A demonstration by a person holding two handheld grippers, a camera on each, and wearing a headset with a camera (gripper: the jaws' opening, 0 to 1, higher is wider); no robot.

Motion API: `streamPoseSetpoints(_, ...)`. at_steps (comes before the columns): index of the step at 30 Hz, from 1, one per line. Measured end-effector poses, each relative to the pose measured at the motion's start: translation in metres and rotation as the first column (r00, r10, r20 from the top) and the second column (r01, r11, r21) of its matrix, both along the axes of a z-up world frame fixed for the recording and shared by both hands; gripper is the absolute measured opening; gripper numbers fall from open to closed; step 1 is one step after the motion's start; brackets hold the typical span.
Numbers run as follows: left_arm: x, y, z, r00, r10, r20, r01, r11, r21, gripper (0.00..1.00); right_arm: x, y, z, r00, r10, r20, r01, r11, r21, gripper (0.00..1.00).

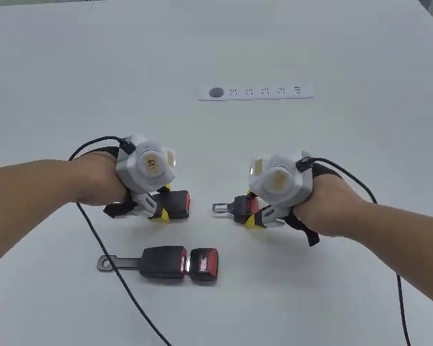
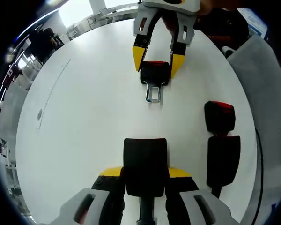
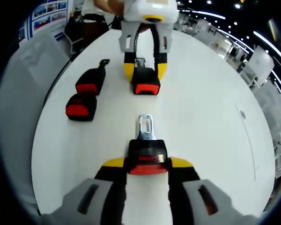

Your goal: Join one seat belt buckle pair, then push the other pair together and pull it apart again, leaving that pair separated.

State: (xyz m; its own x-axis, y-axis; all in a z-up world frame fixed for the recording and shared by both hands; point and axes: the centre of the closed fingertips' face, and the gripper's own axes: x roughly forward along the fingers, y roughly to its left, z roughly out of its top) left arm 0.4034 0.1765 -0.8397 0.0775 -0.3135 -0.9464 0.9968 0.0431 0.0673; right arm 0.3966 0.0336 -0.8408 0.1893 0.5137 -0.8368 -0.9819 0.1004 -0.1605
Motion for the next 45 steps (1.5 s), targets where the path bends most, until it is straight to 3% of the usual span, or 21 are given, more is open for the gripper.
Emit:
streamPoseSetpoints(21,-0.001,0.001,0.001,1.000,0.001,0.005,-0.001,1.000,0.003,0.33,-0.004,-0.084,-0.001,0.997,-0.078,0.000,0.077,0.995,-0.057,0.34)
streamPoseSetpoints(38,-0.002,0.001,0.003,1.000,0.023,0.014,-0.023,1.000,-0.012,0.34,-0.008,-0.084,0.000,0.994,-0.109,-0.031,0.107,0.993,-0.054,0.37)
streamPoseSetpoints(42,-0.002,0.002,0.003,0.999,0.045,-0.012,-0.045,0.999,-0.021,0.35,-0.009,-0.084,0.002,0.991,-0.128,-0.028,0.127,0.991,-0.053,0.39)
streamPoseSetpoints(45,-0.001,0.005,0.005,0.999,0.042,0.001,-0.042,0.999,-0.021,0.38,-0.010,-0.084,0.003,0.987,-0.154,-0.038,0.152,0.987,-0.048,0.39)
